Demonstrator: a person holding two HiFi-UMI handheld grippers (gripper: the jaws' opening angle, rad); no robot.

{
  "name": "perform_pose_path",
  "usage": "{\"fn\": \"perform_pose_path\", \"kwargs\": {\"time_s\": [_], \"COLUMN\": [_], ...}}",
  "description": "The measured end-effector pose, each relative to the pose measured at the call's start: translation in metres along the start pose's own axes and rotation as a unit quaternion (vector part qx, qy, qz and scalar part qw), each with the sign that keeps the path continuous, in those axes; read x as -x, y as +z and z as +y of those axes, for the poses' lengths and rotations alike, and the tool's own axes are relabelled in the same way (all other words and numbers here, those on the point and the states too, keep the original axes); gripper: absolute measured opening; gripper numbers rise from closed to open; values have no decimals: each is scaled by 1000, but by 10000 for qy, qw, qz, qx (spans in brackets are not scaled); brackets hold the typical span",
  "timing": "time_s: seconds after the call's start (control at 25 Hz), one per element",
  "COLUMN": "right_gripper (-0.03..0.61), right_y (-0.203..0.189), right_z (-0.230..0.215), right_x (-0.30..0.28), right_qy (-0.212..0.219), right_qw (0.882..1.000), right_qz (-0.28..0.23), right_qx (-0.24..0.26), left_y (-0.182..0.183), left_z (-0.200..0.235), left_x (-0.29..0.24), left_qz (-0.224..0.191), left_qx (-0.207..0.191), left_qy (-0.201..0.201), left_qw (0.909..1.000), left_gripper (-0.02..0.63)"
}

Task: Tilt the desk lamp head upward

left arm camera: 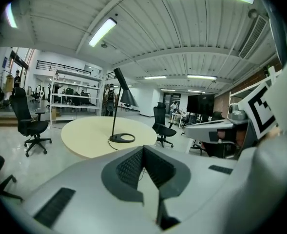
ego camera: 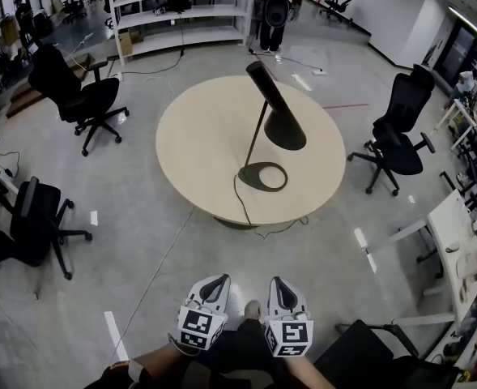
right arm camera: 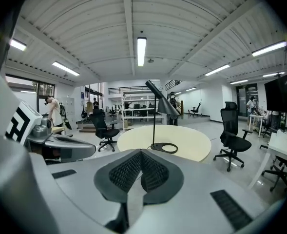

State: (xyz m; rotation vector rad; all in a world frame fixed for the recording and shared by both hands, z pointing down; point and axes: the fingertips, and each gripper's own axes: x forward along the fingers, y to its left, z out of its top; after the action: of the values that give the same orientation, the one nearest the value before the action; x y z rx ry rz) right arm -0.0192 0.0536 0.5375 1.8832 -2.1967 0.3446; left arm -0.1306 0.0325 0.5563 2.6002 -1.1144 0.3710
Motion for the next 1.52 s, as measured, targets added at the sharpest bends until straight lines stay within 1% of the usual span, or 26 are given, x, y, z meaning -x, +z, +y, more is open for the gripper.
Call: {"fn": "perform_pose_path", "kwargs": {"time_s": [0.28, 0.4, 0.52, 0.72, 0.84, 1.04, 1.2, 1.36, 1.52], "right_gripper": [14, 14, 14, 14, 14, 14, 14, 14, 14], "right_y": [30, 38, 41, 46, 45, 60, 83, 110, 124], "right_z": [-81, -111, -137, -154, -165, -166, -168, -158, -161], "right_x": [-46, -61, -74, -96, -113, -148, -187, -225, -253], "right_qy": [449, 660, 808, 899, 886, 730, 441, 133, -161], "right_qw": [9988, 9975, 9963, 9956, 9958, 9972, 9989, 9996, 9994], "right_qz": [-193, -247, -283, -275, -234, -167, -186, -241, -210], "right_qx": [39, 54, 113, -18, 0, 29, 26, -52, -203], "left_y": [51, 64, 68, 74, 80, 94, 122, 152, 175], "left_z": [-20, -29, -35, -22, -12, 20, 57, 97, 124], "left_x": [-80, -108, -129, -147, -162, -182, -209, -224, -240], "left_qz": [-151, -207, -222, -156, -181, -173, -288, -400, -453], "left_qx": [-87, -103, -104, -108, -118, -68, -91, -176, -259], "left_qy": [388, 551, 722, 947, 991, 815, 502, 160, -169], "left_qw": [9991, 9982, 9971, 9953, 9948, 9965, 9983, 9989, 9985], "left_gripper": [46, 48, 47, 48, 46, 47, 48, 48, 48]}}
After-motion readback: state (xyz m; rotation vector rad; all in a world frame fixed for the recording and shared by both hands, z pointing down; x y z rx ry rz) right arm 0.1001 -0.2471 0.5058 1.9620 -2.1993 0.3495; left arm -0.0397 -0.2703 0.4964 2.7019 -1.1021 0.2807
